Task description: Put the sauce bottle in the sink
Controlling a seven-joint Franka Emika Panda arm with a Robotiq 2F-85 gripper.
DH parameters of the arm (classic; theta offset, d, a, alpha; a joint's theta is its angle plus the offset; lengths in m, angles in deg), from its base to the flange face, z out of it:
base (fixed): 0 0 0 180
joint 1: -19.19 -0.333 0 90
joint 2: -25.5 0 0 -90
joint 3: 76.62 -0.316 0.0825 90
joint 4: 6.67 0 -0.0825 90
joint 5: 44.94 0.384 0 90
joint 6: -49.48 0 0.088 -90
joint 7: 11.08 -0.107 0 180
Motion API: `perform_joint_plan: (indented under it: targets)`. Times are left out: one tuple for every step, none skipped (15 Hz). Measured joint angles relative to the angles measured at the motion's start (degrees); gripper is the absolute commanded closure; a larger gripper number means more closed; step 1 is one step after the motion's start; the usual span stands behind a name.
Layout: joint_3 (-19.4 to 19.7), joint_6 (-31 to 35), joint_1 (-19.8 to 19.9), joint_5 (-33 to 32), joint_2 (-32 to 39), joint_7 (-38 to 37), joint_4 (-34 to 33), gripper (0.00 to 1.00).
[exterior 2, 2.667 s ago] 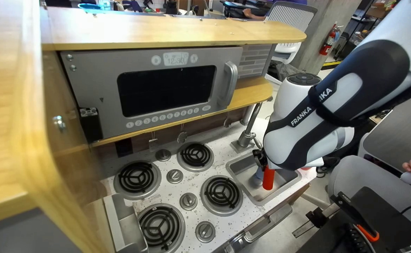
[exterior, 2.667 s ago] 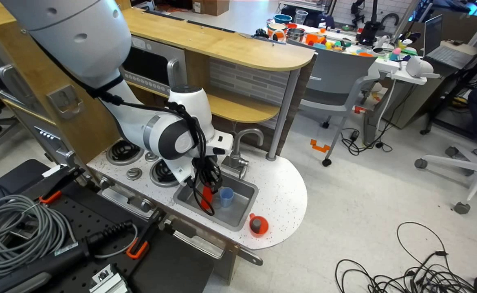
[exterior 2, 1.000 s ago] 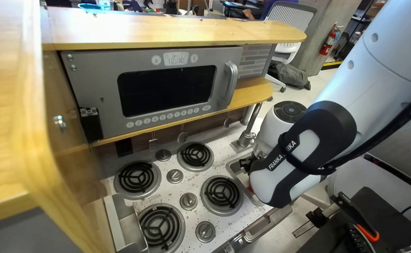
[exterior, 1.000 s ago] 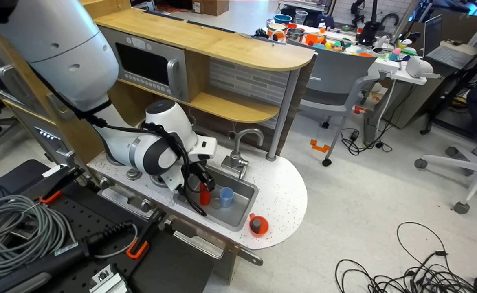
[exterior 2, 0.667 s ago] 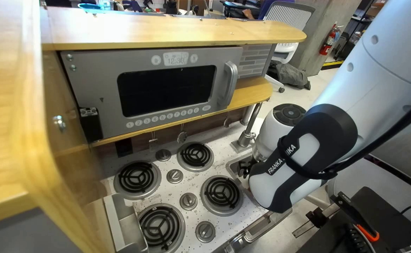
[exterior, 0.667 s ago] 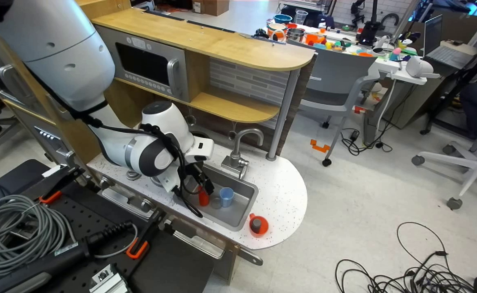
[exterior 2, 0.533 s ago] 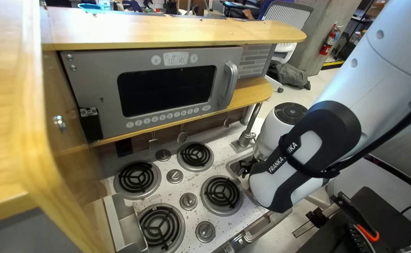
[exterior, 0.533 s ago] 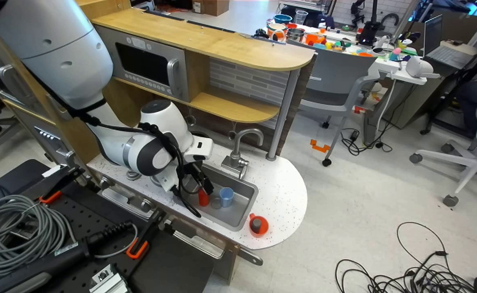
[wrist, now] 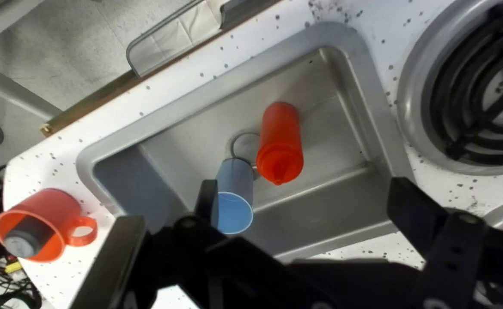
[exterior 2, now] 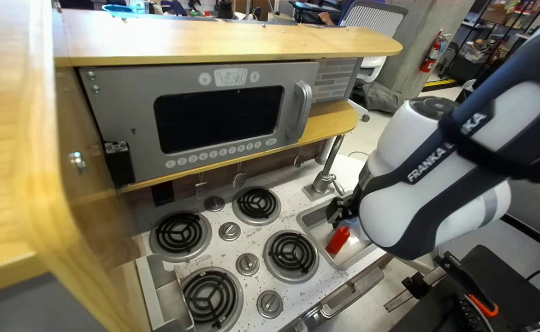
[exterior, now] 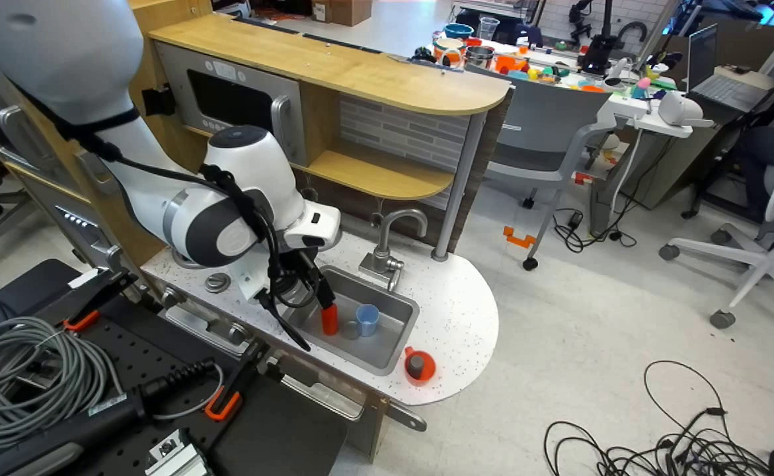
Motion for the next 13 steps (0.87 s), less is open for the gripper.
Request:
perform_joint_plan:
  targets:
    - [-0.5,-1.7,1.2,-0.1,-3.0,1.0,2.4,0.0]
    - [-0.7,-3.7,2.1,-0.1,-6.0,1.9,4.7,0.0]
    - [-0.8,-5.5,2.9,-0.3,-9.1,2.8,6.9,0.0]
    - [-0.7,-7.0,3.5,-0.6,-12.1,3.6,8.9,0.0]
    - [-0.4,-8.1,3.9,-1.2,-15.1,4.2,10.8,0.0]
    - [0.3,-8.7,3.9,-2.5,-17.9,4.4,12.5,0.0]
    - [1.5,-8.8,3.7,-4.6,-20.7,4.4,14.1,0.0]
    - [3.0,-8.8,3.3,-7.1,-23.2,4.4,15.6,0.0]
    - [4.1,-10.0,3.3,-9.5,-25.7,5.3,16.8,0.0]
    - [4.0,-13.5,4.3,-10.7,-28.4,7.5,17.7,0.0]
    - [3.2,-17.8,6.1,-10.8,-31.3,10.7,18.5,0.0]
    - [2.4,-20.9,7.9,-10.8,-34.0,13.2,19.2,0.0]
    - [2.0,-22.3,9.1,-10.9,-36.2,14.8,20.0,0.0]
